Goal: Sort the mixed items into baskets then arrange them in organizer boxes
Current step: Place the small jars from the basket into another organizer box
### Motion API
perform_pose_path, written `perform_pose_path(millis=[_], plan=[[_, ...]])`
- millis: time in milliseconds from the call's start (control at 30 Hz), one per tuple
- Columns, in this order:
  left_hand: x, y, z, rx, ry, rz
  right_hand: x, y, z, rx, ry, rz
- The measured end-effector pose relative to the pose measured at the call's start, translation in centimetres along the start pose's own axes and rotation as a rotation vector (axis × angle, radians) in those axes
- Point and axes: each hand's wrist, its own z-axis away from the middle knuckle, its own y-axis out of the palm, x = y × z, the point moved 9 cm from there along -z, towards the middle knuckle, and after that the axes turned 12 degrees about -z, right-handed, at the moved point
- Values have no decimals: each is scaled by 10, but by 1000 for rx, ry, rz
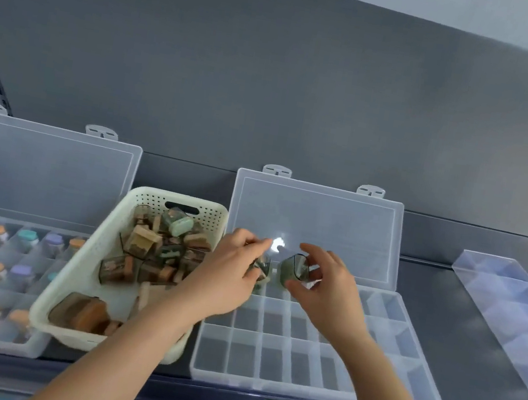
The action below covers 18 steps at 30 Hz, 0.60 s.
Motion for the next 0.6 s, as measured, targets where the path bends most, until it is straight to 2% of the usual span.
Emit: perform_pose_path(millis=[100, 233, 600], plan=[[-25, 14, -10, 6, 19, -73, -15, -13, 0, 37, -23, 34], [-35, 21, -20, -42, -40, -153, -28, -16, -3, 97, -45, 89], [-30, 54, -36, 68, -2, -336, -52, 14, -9, 278, 36, 277]])
